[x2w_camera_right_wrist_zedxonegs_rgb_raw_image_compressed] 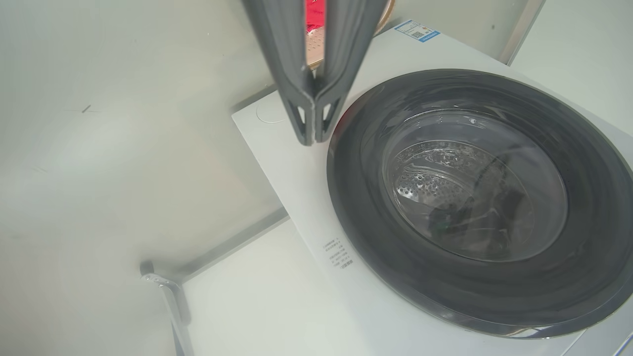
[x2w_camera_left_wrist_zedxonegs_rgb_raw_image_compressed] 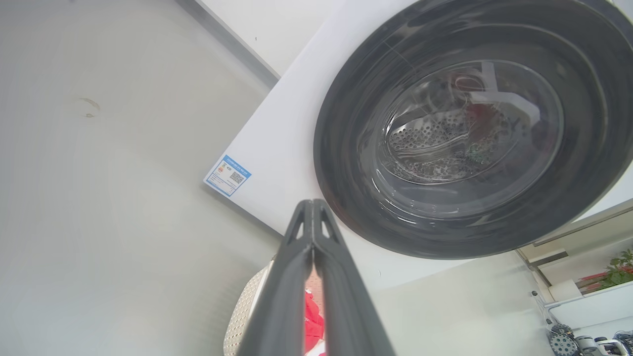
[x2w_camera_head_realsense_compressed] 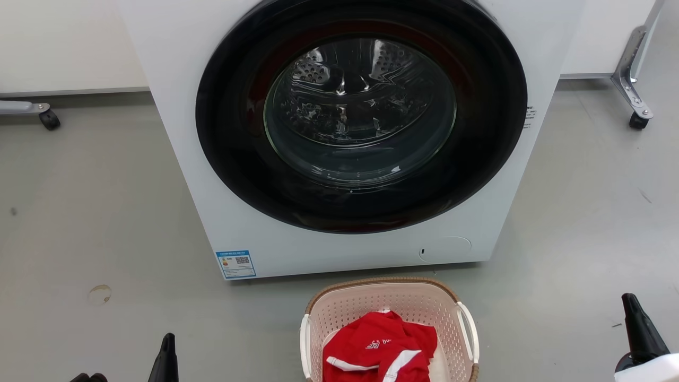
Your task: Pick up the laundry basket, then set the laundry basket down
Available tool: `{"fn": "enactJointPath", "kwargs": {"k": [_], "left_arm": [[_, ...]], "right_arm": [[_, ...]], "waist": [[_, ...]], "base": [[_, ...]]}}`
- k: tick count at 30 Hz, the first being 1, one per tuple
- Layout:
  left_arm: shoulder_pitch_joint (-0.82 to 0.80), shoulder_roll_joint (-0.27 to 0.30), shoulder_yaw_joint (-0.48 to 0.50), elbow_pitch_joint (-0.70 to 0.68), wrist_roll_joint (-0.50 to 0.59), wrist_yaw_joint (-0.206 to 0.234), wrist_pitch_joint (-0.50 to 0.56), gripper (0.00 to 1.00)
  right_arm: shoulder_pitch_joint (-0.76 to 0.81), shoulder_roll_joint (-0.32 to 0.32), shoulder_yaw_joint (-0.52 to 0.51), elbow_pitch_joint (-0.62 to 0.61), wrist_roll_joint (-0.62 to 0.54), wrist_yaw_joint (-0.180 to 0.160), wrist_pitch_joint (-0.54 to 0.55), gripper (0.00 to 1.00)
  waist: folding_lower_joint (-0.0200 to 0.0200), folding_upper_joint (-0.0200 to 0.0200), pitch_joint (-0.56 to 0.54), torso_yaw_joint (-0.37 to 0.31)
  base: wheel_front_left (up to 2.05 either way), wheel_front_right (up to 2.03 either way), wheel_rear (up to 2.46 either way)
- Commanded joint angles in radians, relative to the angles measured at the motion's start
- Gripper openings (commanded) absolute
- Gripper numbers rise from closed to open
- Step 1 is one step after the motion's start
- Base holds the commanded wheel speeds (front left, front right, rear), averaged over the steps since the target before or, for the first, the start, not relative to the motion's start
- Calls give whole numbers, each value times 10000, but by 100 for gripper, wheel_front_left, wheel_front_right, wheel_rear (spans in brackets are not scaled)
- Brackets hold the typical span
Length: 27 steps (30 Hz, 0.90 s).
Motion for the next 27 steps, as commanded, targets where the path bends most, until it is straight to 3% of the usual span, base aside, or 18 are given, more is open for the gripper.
{"fn": "enactJointPath", "kwargs": {"k": [1, 27], "left_arm": [[-598, 69, 237, -229, -319, -131, 80, 0], [-1190, 1, 680, -83, -3129, -463, 762, 0]], "right_arm": [[-570, -235, -46, -185, 320, 23, 89, 0], [-1241, -127, -464, 133, 3193, 32, 806, 0]], "waist": [[-1, -1, 9, 2], [-1, -1, 163, 25]], "base": [[0, 0, 0], [0, 0, 0]]}}
